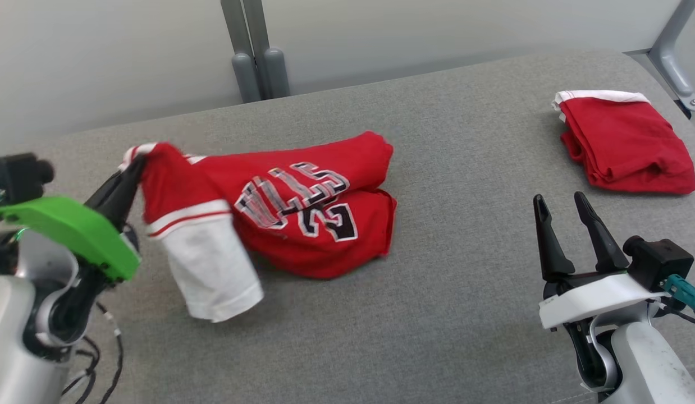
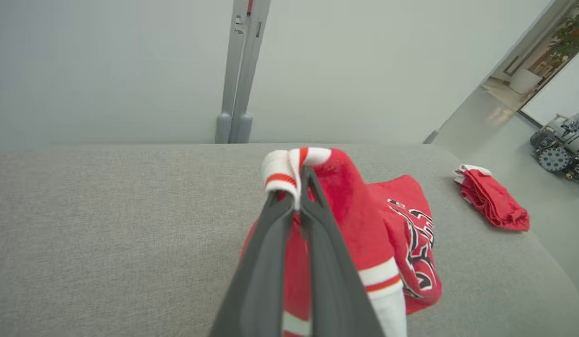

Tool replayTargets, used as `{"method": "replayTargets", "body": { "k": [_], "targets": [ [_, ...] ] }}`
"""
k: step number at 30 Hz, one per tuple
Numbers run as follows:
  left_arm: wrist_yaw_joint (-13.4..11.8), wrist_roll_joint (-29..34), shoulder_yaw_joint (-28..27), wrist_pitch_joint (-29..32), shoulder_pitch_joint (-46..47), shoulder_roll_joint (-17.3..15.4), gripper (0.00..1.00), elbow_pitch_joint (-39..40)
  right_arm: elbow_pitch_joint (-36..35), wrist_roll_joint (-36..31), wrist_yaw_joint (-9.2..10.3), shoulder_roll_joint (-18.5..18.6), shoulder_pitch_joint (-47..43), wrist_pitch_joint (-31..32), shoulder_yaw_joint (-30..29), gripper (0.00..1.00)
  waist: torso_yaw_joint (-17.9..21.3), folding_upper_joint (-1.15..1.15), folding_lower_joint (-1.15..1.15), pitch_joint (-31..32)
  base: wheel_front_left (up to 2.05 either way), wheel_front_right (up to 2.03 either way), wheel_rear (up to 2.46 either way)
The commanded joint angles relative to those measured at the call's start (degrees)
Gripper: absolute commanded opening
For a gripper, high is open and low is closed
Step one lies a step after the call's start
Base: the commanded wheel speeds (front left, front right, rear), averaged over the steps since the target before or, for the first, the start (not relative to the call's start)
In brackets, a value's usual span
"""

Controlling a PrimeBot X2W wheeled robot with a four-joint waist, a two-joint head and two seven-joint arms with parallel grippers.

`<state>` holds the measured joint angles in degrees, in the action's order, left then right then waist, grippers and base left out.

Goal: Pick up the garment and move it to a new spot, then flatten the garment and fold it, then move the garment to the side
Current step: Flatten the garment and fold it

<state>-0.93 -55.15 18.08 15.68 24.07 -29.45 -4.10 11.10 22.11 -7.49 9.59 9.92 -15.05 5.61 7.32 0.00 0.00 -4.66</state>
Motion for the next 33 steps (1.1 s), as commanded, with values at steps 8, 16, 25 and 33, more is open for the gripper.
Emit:
{"method": "replayTargets", "body": {
  "k": [8,16,25,33],
  "targets": [
    [-2.7,-3.9,-7.6,-4.1,-7.2,-3.9,0.00,-15.6,0.3,0.1,-0.01,0.8,0.4,-0.2,0.2,1.00,-1.5,0.00,0.00,-0.6,0.00,0.00,0.00],
    [1.6,-2.8,-7.0,-8.8,-5.9,-2.3,1.00,-25.7,0.8,0.4,-0.01,1.8,0.9,-0.2,0.8,1.00,-3.1,0.00,0.00,-0.8,0.00,0.00,0.00],
    [2.0,4.3,-5.0,-17.4,-6.7,-3.7,1.00,-16.9,0.8,0.4,-0.01,1.3,-0.5,-0.2,1.0,1.00,-5.6,0.00,0.00,0.0,0.00,0.00,0.00],
    [-7.4,13.7,-3.7,-27.7,-15.6,-1.7,1.00,-2.3,1.2,0.6,-0.01,1.3,-1.9,-0.2,1.4,1.00,-7.7,0.00,0.00,0.7,0.00,0.00,0.00]
  ]
}}
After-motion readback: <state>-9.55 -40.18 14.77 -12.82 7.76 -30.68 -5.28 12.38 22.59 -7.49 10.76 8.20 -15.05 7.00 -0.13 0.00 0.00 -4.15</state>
